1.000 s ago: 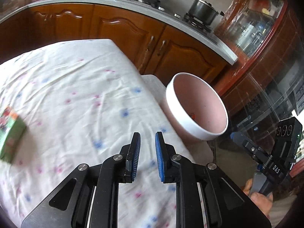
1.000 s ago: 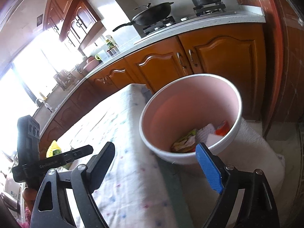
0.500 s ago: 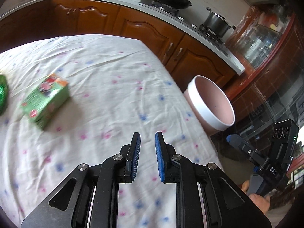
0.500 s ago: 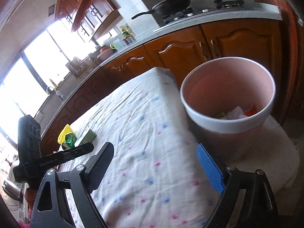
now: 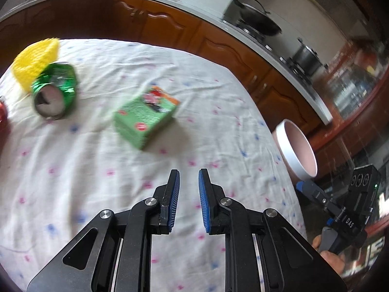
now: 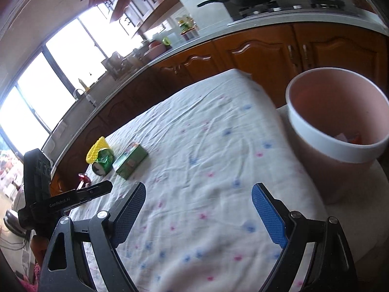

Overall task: Collect trash
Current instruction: 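Move both tools back toward the green can and milk carton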

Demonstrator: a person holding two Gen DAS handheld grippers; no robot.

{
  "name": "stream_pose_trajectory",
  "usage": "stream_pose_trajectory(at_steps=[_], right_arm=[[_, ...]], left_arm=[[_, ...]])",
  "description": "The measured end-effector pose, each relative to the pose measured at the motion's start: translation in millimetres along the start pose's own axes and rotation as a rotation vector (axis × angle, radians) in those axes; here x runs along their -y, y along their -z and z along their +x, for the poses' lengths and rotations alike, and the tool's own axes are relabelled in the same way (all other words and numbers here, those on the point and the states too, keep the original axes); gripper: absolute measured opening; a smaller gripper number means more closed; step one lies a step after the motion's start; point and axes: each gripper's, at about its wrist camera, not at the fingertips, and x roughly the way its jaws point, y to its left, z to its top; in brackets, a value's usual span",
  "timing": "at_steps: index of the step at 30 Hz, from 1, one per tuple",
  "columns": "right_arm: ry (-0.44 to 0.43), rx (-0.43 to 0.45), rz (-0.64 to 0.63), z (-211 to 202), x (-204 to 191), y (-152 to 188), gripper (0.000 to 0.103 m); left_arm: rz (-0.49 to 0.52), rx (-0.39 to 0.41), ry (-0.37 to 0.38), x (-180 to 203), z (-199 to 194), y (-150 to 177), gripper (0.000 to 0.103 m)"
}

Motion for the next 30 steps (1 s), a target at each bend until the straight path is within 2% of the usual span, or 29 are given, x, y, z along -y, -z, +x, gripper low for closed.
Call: stream_pose_trajectory(at_steps=[9, 13, 18, 20, 22, 30], right_arm=[[-0.062, -0.058, -0.065, 29, -44, 1, 0.09], [-0.096, -0.087, -0.089, 47, -67, 1, 0.09], [-0.146, -0.142, -0.091, 78, -97, 3, 0.09], [-0.164, -0.167, -0.08, 94, -110, 2, 0.09], [-0.18, -0.182, -0.064, 110, -120, 1, 0.09], [-0.116, -0.194, 0.044, 162, -141, -16, 0.09]], left_arm=[[-0.111, 0.056, -0.051, -56, -27, -6, 0.015], [-0.141, 0.087, -0.08, -78, -40, -12, 0.024], [-0.177, 0.111, -0.114, -107, -51, -24, 0.026], [-0.208, 0.117, -0.12, -120, -54, -31, 0.033], [-0.236, 0.129, -0.118, -134, -56, -41, 0.036], [-0.292, 0.108, -0.093, -164, -39, -83, 0.038]])
